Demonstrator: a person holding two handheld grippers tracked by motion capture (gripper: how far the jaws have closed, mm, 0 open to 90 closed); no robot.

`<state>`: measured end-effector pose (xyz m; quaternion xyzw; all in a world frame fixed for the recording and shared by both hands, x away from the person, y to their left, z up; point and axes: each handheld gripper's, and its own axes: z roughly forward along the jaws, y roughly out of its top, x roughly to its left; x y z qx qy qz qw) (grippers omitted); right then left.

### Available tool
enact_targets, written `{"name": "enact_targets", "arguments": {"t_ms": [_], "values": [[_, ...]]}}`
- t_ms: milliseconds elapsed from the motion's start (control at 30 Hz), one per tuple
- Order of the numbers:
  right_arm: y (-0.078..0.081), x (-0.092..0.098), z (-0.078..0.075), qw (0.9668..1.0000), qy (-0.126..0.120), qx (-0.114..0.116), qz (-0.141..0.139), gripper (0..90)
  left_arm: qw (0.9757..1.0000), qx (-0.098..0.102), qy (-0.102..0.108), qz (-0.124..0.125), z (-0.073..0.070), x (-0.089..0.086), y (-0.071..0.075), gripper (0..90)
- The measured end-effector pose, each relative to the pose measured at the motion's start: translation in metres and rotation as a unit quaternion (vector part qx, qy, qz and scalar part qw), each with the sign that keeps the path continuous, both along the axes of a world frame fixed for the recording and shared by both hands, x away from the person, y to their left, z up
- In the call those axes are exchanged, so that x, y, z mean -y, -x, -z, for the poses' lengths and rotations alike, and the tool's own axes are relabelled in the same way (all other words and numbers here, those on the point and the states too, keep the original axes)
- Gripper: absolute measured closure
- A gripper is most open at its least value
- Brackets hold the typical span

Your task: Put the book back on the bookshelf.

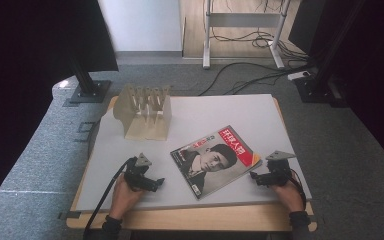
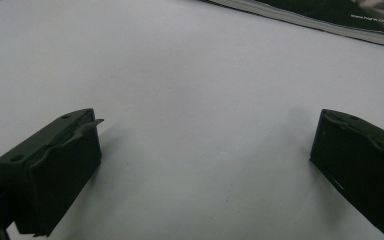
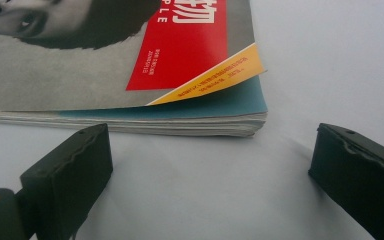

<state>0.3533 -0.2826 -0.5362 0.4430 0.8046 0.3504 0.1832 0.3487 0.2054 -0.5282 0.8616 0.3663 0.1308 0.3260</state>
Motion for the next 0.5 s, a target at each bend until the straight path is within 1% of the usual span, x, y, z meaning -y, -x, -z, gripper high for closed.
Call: {"name": "enact_targets", "arguments": {"t_ms": [267,500], "values": [[0.0000,0.0000,-0.0002,1.0000,0.000,0.000,0.001,2.7,1.0000,-0.001,0.002,0.000,0.0001,-0.0001,-0.0002,0.0],[0.0012,-0.0002,-0.0017,1.0000,0.002,-0.005,0.002,2.8,1.0000,-0.005,0.004,-0.006,-0.0008,0.0007,-0.0005,0.0]]}}
